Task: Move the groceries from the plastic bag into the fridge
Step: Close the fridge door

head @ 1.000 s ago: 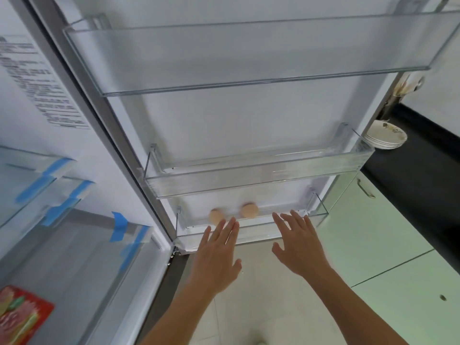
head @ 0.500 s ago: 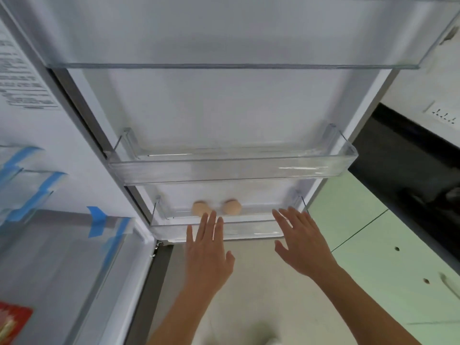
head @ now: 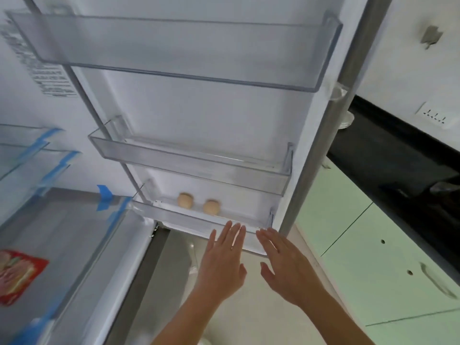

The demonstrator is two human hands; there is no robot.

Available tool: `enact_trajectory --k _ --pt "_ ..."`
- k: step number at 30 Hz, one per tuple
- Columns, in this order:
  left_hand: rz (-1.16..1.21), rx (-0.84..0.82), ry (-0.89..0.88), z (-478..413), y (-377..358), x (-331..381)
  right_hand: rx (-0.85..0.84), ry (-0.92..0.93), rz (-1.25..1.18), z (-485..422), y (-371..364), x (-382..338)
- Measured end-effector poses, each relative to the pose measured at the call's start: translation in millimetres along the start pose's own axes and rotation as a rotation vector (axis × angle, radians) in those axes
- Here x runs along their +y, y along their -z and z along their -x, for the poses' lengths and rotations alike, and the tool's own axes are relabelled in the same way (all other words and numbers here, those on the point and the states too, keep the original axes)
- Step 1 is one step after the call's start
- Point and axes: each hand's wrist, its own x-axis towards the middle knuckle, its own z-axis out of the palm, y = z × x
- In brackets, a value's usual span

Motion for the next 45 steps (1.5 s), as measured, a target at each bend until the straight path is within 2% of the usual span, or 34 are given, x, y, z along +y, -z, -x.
enact_trajectory --k 3,10,14,23,25,32,35,39,45 --pt "-0.012 0.000 0.130 21 10 16 0.067 -0.024 -0.125 25 23 7" --pt "-0.012 -0.029 0.387 82 26 56 0.242 -0.077 -0.241 44 78 22" --pt "0.022 0.085 0.469 131 44 78 0.292 -0.039 -0.313 39 104 8" --pt "-0.030 0.492 0.362 196 116 100 0.180 -0.030 -0.427 36 128 -41" --pt "-0.051 0.503 0.358 203 127 93 0.191 -0.026 -0.418 42 124 -59" --pt "-0.025 0.370 0.446 237 144 55 0.182 0.024 -0.456 65 122 -126" --pt "0.008 0.464 0.465 261 155 47 0.177 0.098 -0.423 69 120 -151" --pt "0.017 0.680 0.359 288 162 46 0.166 0.180 -0.367 66 116 -182" --pt "-0.001 0.687 0.300 311 171 31 0.158 0.328 -0.406 45 117 -218"
